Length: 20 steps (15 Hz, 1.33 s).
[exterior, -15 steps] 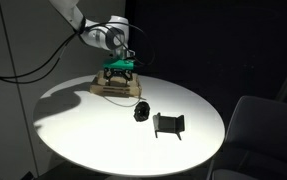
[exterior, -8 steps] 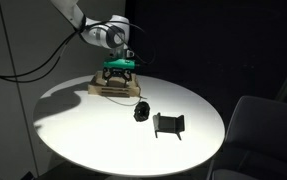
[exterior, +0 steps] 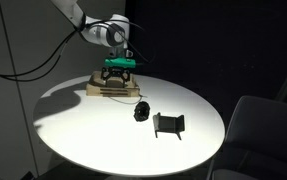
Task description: Move the tray towards the middle of the table
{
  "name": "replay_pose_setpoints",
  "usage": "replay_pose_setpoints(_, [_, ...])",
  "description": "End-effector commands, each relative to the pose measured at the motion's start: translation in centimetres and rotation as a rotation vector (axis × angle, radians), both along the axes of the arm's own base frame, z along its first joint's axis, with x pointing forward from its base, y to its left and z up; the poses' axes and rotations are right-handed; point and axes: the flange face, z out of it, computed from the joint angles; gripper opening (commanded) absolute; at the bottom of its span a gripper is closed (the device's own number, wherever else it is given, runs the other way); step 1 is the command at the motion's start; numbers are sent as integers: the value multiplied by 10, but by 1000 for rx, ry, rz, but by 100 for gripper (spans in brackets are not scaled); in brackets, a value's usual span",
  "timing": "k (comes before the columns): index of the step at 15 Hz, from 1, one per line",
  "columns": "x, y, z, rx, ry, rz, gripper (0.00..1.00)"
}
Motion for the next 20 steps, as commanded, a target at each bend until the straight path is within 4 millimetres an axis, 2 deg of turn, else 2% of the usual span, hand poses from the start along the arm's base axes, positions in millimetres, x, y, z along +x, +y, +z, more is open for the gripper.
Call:
replay_pose_setpoints(1, [4, 4, 6, -45, 26, 80, 100])
replay_pose_setpoints(6, [3, 11, 4, -73, 47, 132, 100])
replay_pose_setpoints(10, [4, 6, 0, -49, 63, 110, 100])
replay_pose_setpoints(15, [4, -4, -7, -9, 65, 42, 100])
replay_pose_setpoints(20, [4, -8, -6, 1, 40, -105, 100])
